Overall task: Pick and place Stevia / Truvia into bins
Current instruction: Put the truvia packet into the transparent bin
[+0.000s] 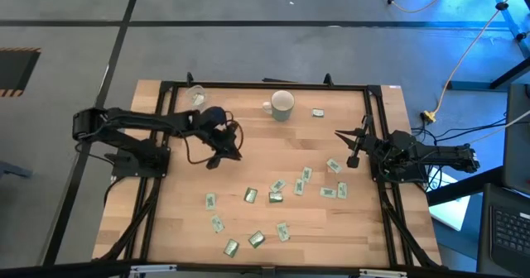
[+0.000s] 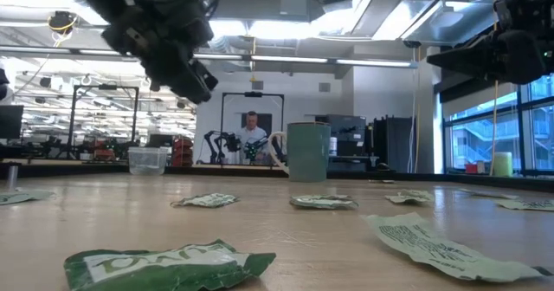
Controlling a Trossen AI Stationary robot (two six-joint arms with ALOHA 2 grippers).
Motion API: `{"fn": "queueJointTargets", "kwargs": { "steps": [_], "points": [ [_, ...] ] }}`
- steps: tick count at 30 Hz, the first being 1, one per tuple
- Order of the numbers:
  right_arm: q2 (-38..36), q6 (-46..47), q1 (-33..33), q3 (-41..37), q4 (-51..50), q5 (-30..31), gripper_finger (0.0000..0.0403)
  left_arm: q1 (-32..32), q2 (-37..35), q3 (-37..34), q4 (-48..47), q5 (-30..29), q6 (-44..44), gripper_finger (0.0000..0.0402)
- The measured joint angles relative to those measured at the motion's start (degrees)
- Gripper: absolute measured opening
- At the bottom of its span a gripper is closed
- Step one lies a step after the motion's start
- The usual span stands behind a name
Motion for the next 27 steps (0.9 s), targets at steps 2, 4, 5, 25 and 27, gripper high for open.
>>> {"fn": "queueJointTargets", "kwargs": {
  "steps": [2,4,5,25,27],
  "points": [
    [0.0,0.0,0.0,0.0,0.1,0.0,0.0035,-0.4,0.0,-2.6,5.6,-0.1,-1.1,0.0044],
    [0.0,0.1,0.0,0.0,0.2,0.0,0.0035,-0.6,0.0,-4.3,9.6,-0.4,-1.3,0.0044],
    [0.0,1.1,0.0,0.0,0.3,0.0,0.0035,-0.6,0.0,-4.8,11.3,-0.4,-1.1,0.0044],
    [2.5,17.9,-0.9,2.9,7.7,1.8,0.0035,-0.6,0.0,-5.3,20.2,-0.4,3.2,0.0045],
    [5.6,18.0,-1.6,4.9,7.6,4.7,0.0035,-0.6,0.0,-5.3,20.2,-0.4,2.5,0.0045]
  ]
}}
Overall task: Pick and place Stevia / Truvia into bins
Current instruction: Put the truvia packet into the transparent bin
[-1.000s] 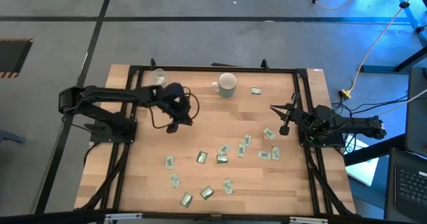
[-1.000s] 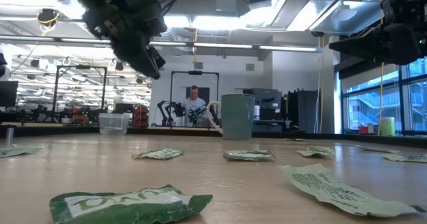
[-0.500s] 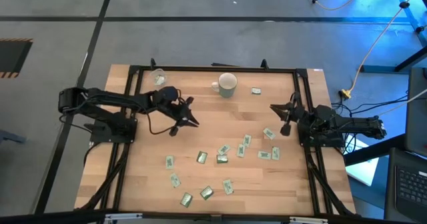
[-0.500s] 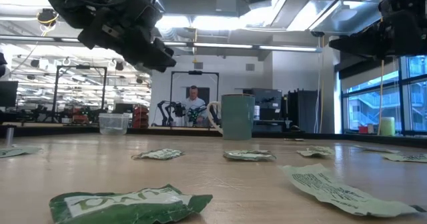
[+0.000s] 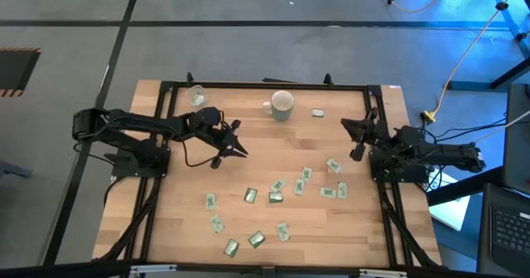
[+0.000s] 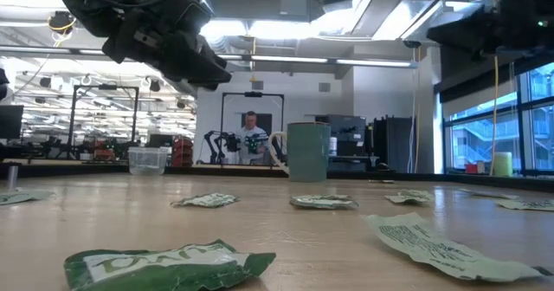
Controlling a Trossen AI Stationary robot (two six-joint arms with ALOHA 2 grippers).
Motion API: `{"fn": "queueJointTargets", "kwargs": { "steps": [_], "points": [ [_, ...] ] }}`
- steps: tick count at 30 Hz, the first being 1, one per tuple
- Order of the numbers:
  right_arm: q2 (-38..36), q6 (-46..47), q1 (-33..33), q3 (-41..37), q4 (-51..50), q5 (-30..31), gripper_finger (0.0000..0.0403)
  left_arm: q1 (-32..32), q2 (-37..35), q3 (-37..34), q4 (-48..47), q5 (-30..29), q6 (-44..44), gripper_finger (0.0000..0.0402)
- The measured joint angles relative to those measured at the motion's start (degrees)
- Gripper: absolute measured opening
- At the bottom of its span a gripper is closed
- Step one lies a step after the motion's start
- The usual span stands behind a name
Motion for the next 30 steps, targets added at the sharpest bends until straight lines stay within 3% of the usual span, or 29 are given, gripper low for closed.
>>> {"fn": "queueJointTargets", "kwargs": {
  "steps": [6,8,12,15,18,25,30],
  "points": [
    [14.8,0.2,-3.4,10.4,-7.7,5.5,0.0035,0.0,0.0,0.0,0.0,-0.1,-0.1,0.0045],
    [20.7,2.0,-5.6,15.1,-12.6,6.3,0.0035,0.0,0.0,0.0,0.0,-0.1,-0.1,0.0045],
    [31.9,4.8,-10.1,24.8,-23.5,14.3,0.0035,0.0,0.0,0.0,0.0,-0.1,-0.1,0.0045],
    [39.5,4.8,-13.5,31.1,-29.9,14.9,0.0035,0.0,0.0,0.0,0.0,-0.1,-0.2,0.0045],
    [47.0,7.9,-17.4,36.5,-34.9,9.6,0.0035,0.0,0.0,0.0,0.0,-0.1,-0.1,0.0045],
    [63.5,12.0,-28.3,44.0,-43.2,-10.4,0.0035,0.0,0.0,0.0,0.0,-0.1,-0.2,0.0045],
    [72.0,6.0,-35.1,45.1,-41.9,-17.5,0.0035,0.0,0.0,0.0,0.0,-0.1,-0.4,0.0045]
  ]
}}
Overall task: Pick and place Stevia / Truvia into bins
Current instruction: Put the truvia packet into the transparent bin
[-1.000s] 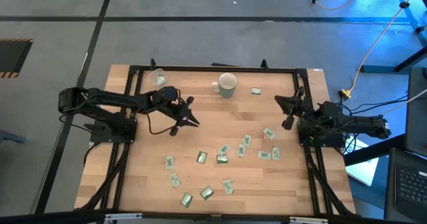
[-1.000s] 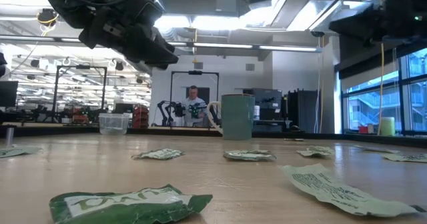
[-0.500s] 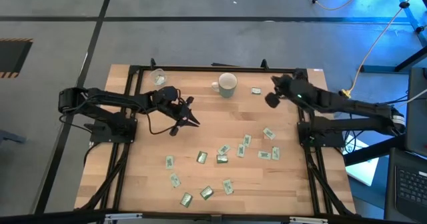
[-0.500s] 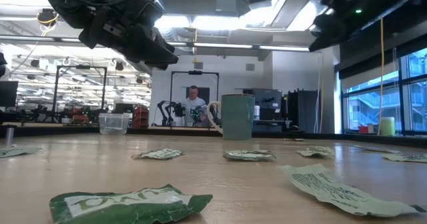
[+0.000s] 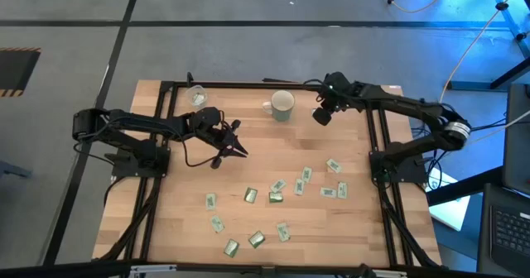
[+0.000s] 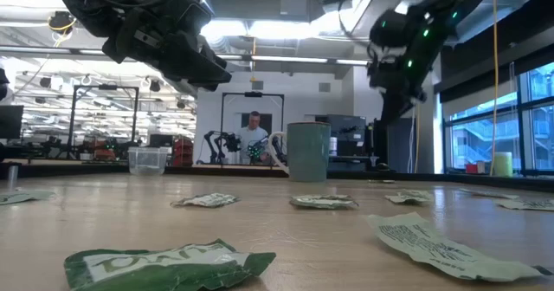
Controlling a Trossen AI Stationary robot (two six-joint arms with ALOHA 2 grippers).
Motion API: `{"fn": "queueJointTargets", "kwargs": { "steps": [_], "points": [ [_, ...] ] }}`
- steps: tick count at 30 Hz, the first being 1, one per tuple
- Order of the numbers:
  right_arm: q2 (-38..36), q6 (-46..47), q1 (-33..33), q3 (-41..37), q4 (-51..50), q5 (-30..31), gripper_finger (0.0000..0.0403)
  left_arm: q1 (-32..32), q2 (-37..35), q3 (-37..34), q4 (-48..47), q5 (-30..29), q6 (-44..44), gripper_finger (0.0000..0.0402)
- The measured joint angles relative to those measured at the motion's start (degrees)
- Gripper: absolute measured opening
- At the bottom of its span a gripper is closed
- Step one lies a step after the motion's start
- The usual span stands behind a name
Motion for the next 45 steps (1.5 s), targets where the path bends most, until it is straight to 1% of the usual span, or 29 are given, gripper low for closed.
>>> {"fn": "queueJointTargets", "kwargs": {
  "steps": [3,7,10,15,19,26,31,37,41,45],
  "points": [
    [3.4,-4.5,-2.6,0.0,1.4,-3.2,0.0035,0.0,0.0,0.0,0.0,0.0,0.0,0.0045],
    [6.4,-6.0,-4.5,0.0,3.3,-4.3,0.0042,0.0,0.0,0.0,0.0,0.0,0.0,0.0045],
    [8.2,-5.2,-5.6,0.1,4.4,-4.4,0.0066,0.0,0.0,0.0,0.0,0.0,0.0,0.0045],
    [10.5,-4.6,-6.3,0.1,4.4,-4.3,0.012,0.0,0.0,0.0,0.0,0.0,0.0,0.0045],
    [11.3,-6.5,-6.0,0.0,4.7,-4.3,0.0142,0.0,0.0,0.0,0.0,0.0,0.0,0.0045],
    [12.5,-14.7,-2.4,-0.2,4.7,-4.5,0.0147,0.0,0.0,0.0,0.0,0.0,0.1,0.0045],
    [14.6,-19.4,-0.1,-0.2,4.6,-5.7,0.0147,0.0,0.0,0.0,0.0,0.0,0.1,0.0045],
    [18.0,-17.7,0.0,-0.2,6.4,-5.8,0.0147,0.0,0.0,0.0,-0.1,0.0,0.2,0.0045],
    [19.4,-16.4,-0.7,-0.3,9.9,-5.8,0.0147,0.0,0.0,0.0,-0.1,0.0,0.2,0.0045],
    [20.3,-16.2,-1.9,-0.3,10.4,-5.6,0.0147,0.0,0.0,0.0,-0.1,0.0,0.2,0.0045]
  ]
}}
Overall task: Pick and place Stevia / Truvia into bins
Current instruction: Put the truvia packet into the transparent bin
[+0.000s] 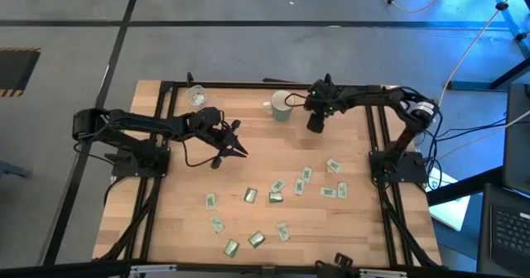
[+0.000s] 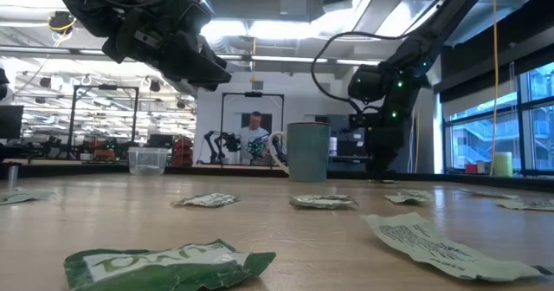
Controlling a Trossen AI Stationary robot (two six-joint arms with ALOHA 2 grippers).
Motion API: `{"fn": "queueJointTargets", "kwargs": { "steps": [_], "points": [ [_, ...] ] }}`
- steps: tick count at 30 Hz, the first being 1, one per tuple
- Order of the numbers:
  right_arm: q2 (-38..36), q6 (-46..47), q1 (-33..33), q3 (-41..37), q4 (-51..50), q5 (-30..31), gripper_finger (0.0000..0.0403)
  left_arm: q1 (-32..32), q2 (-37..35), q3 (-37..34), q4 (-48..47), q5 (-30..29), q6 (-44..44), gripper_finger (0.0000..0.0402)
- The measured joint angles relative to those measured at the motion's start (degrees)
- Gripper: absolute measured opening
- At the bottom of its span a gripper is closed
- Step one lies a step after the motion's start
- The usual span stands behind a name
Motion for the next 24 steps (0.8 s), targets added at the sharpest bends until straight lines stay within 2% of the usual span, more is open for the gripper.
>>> {"fn": "queueJointTargets", "kwargs": {
  "steps": [8,20,24],
  "points": [
    [1.9,1.3,-1.4,0.2,-0.5,1.4,0.0135,0.0,0.0,0.0,0.0,0.0,0.0,0.0045],
    [2.2,1.2,-1.5,0.2,-1.1,2.5,0.0019,0.0,0.0,0.0,0.0,-0.1,0.0,0.0045],
    [1.7,1.4,-1.3,0.1,-1.2,2.6,0.0007,0.0,0.0,0.0,0.0,-0.1,0.0,0.0045]
  ]
}}
